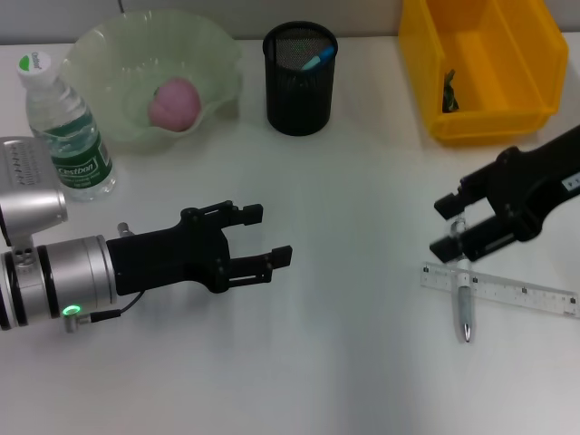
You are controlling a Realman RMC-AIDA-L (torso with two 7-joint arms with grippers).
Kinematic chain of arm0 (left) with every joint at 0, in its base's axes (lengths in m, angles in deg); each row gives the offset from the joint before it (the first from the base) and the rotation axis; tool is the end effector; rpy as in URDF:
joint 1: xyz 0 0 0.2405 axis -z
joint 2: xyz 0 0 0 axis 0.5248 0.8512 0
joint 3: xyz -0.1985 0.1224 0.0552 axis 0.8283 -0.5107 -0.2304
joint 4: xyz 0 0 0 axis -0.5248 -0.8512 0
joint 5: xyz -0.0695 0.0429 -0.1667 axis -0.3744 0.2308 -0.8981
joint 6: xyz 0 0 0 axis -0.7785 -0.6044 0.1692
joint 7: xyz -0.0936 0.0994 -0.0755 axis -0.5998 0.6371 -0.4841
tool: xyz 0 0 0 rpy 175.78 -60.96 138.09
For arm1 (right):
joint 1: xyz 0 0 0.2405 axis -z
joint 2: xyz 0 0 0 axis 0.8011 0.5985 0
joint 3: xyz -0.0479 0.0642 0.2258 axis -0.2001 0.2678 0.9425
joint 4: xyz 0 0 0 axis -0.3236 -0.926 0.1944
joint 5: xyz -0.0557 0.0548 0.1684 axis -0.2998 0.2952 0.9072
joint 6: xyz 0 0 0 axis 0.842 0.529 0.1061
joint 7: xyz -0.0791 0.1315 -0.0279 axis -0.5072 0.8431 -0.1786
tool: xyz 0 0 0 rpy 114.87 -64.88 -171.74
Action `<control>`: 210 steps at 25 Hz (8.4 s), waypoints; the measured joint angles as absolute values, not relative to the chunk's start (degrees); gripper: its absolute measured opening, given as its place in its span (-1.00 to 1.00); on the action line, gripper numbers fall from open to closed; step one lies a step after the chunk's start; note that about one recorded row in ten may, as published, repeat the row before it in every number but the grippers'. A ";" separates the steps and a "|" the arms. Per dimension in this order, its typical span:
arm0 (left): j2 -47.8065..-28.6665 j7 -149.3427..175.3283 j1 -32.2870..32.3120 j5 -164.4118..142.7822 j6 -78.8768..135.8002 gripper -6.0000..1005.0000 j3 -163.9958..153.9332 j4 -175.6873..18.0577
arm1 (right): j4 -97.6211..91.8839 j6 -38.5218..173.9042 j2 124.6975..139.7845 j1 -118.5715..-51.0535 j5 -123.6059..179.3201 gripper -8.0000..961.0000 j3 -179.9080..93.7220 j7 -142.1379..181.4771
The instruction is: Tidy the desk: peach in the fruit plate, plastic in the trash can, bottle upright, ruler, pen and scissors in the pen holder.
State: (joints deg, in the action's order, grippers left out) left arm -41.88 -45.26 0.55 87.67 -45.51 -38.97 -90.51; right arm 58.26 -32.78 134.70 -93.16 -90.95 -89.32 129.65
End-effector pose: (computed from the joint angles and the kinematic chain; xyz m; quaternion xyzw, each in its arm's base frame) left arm -0.2408 0.2816 -0.0597 -0.9306 -0.2132 -0.2712 0.1227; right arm 0.1749 0.3121 0.0386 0.9776 -0.2084 0.0269 0.0080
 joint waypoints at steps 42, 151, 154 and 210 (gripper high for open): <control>-41.89 -45.92 0.07 87.65 -45.74 0.53 -39.11 -90.52 | 57.56 -12.07 138.88 -91.02 -104.04 0.70 -115.67 126.67; -42.50 -17.28 7.04 69.45 -35.55 0.47 -23.90 -63.73 | 26.80 16.64 139.41 -78.97 13.27 -0.20 -133.23 64.72; -42.49 -17.27 7.18 69.47 -35.19 0.47 -23.50 -63.13 | 26.56 16.63 139.41 -78.97 14.51 -0.20 -135.02 64.08; -42.58 -14.28 7.63 72.55 -31.27 -0.89 -18.33 -60.88 | 26.42 16.88 139.41 -79.92 19.90 -0.15 -142.17 62.47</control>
State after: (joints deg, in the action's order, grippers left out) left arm -42.58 -14.28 7.63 72.55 -31.27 -18.33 -60.88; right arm 26.42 16.88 139.41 -79.92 19.90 -142.17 62.47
